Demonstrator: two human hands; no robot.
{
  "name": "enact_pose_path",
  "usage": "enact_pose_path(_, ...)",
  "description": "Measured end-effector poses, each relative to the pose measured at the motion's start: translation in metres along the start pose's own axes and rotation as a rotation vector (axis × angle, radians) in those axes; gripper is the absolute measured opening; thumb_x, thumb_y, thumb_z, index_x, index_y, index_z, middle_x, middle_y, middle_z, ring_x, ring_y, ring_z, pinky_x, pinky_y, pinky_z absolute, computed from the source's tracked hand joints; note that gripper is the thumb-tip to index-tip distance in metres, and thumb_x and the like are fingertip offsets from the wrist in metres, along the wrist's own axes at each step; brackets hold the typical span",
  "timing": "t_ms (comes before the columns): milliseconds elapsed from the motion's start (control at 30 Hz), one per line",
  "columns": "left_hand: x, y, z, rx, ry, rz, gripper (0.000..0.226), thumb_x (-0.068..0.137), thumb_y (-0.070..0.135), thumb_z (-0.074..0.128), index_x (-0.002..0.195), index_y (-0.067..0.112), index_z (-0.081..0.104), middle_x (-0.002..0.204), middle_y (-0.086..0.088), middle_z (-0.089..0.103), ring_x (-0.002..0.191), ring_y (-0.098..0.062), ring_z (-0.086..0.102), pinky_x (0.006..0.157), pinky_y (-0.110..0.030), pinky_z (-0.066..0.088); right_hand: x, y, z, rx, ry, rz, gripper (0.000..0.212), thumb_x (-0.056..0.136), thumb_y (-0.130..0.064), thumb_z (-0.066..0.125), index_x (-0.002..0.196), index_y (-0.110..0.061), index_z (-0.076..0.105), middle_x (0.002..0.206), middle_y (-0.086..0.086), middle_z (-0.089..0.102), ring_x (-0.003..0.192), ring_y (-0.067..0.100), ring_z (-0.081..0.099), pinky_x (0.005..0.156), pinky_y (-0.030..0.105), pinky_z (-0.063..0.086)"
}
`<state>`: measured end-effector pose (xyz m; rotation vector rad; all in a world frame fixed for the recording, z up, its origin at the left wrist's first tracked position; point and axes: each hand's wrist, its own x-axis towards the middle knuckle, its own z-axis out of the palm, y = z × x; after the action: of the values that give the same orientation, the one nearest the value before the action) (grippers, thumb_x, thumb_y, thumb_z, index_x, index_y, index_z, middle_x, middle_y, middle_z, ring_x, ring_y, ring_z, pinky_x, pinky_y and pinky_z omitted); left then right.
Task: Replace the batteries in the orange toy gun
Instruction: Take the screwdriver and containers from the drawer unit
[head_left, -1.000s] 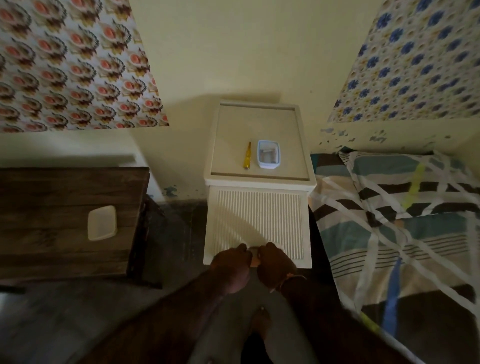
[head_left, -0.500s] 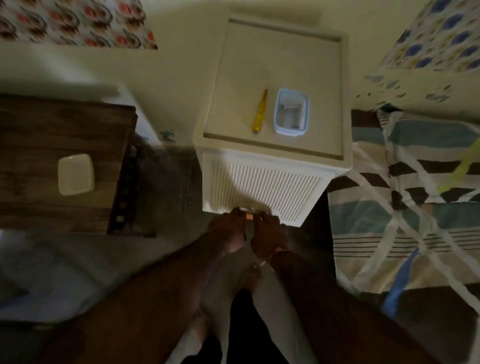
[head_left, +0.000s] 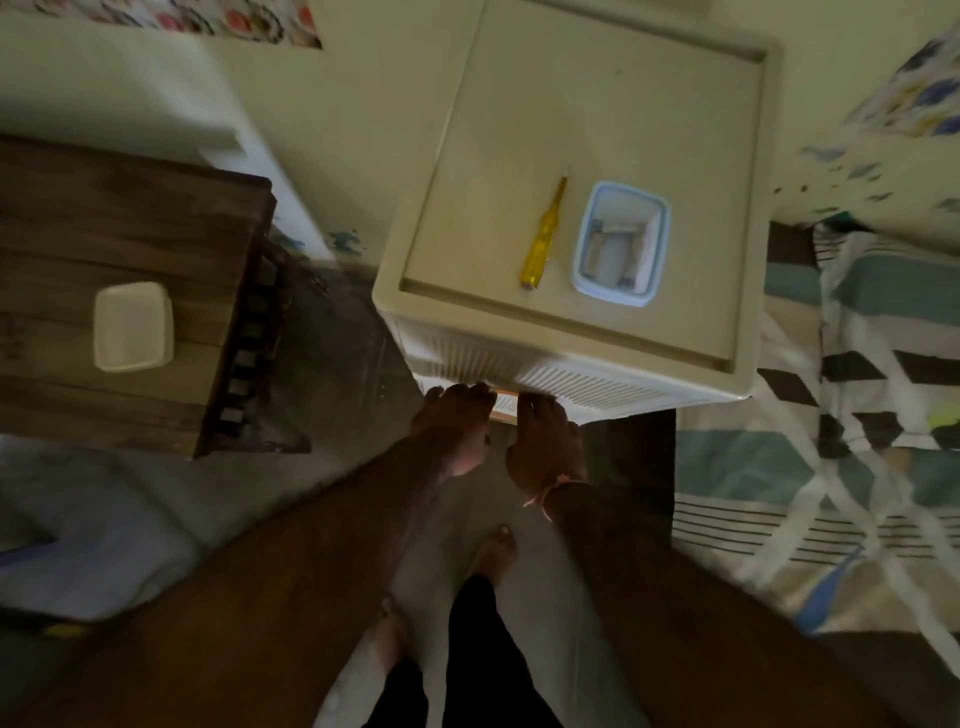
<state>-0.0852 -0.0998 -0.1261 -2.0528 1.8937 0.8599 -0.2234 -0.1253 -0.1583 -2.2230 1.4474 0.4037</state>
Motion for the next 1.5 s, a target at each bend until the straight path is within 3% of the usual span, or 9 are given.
enact_pose_path(133,-0.001,-0.001,0.0,0.01,-0.021,0.008,0.064,0.093,0.028,0.056,0.151,0.016,0.031,0.158,-0.005,0.032,0.142,-0.025,0.033,0.117,-0.047,0.024,0.0,0.0,0.003,0.003,0.012,0.013,0.074,0.08,-0.02,0.053,0.147,-0.009,0.025,0.152,0.01,0.029,0.139,0.029,0.027,0.103,0.045,0.036)
enact_pose_path(467,0.002,0.0,-0.01,0.011,0.011,0.026,0.059,0.092,0.028,0.057,0.147,0.017,0.039,0.152,-0.004,0.04,0.134,-0.027,0.04,0.109,-0.044,0.035,0.004,0.01,0.002,0.095,-0.012,-0.036,0.077,0.083,-0.019,0.053,0.15,-0.008,0.017,0.156,0.011,0.02,0.144,0.028,0.021,0.103,0.049,0.04)
enact_pose_path(700,-0.022,0.019,-0.018,-0.121,0.055,0.053,0.051,0.094,0.025,0.054,0.144,0.02,0.045,0.15,-0.001,0.043,0.133,-0.025,0.043,0.108,-0.04,0.037,-0.014,0.008,-0.01,0.072,-0.07,-0.08,0.059,0.09,-0.025,0.047,0.145,-0.012,0.032,0.155,0.01,0.024,0.14,0.029,0.03,0.107,0.047,0.038)
enact_pose_path(867,-0.054,0.044,-0.051,-0.374,0.197,0.044,0.035,0.097,0.02,0.048,0.132,0.018,0.054,0.132,-0.002,0.053,0.121,-0.021,0.053,0.098,-0.032,0.043,-0.041,-0.015,-0.049,0.353,0.257,-0.097,0.036,0.086,-0.019,0.053,0.121,-0.011,0.054,0.117,0.007,0.056,0.109,0.025,0.053,0.088,0.039,0.048)
enact_pose_path(967,-0.08,0.057,-0.081,-0.531,0.509,0.162,0.028,0.096,0.019,0.052,0.123,0.022,0.06,0.121,0.003,0.062,0.108,-0.011,0.058,0.095,-0.025,0.044,-0.066,-0.027,-0.09,0.564,0.548,-0.133,0.027,0.087,-0.015,0.057,0.114,-0.021,0.058,0.107,-0.004,0.06,0.101,0.012,0.056,0.088,0.03,0.048)
enact_pose_path(1067,-0.092,0.063,-0.118,-0.502,0.727,0.261,0.021,0.094,0.016,0.058,0.114,0.014,0.063,0.107,-0.001,0.064,0.081,-0.005,0.051,0.078,-0.014,0.035,-0.084,-0.03,-0.133,0.525,0.784,-0.242,0.024,0.082,-0.004,0.061,0.105,-0.011,0.063,0.097,0.008,0.064,0.092,0.026,0.06,0.08,0.037,0.049)
enact_pose_path(1200,-0.084,0.068,-0.158,-0.492,0.798,0.238,0.029,0.092,0.016,0.058,0.121,0.013,0.059,0.115,-0.004,0.061,0.099,-0.016,0.06,0.086,-0.025,0.046,-0.084,-0.019,-0.188,0.475,0.96,-0.263,0.02,0.084,0.0,0.058,0.102,-0.004,0.064,0.097,0.012,0.065,0.091,0.027,0.062,0.082,0.039,0.052)
enact_pose_path(1367,-0.057,0.073,-0.183,-0.373,0.635,-0.105,0.036,0.091,0.024,0.058,0.126,0.018,0.048,0.121,-0.004,0.051,0.112,-0.024,0.053,0.094,-0.042,0.049,-0.053,-0.008,-0.216,0.581,0.687,0.127,0.033,0.088,-0.028,0.06,0.115,-0.009,0.059,0.109,0.009,0.063,0.101,0.024,0.059,0.09,0.035,0.047)
enact_pose_path(1500,-0.038,0.073,-0.188,-0.358,0.499,-0.198,0.036,0.092,0.02,0.055,0.126,0.018,0.044,0.123,-0.007,0.05,0.115,-0.027,0.052,0.096,-0.046,0.049,-0.036,-0.006,-0.226,0.688,0.553,0.287,0.042,0.089,-0.033,0.062,0.116,-0.002,0.059,0.119,0.017,0.061,0.113,0.032,0.055,0.094,0.036,0.043)
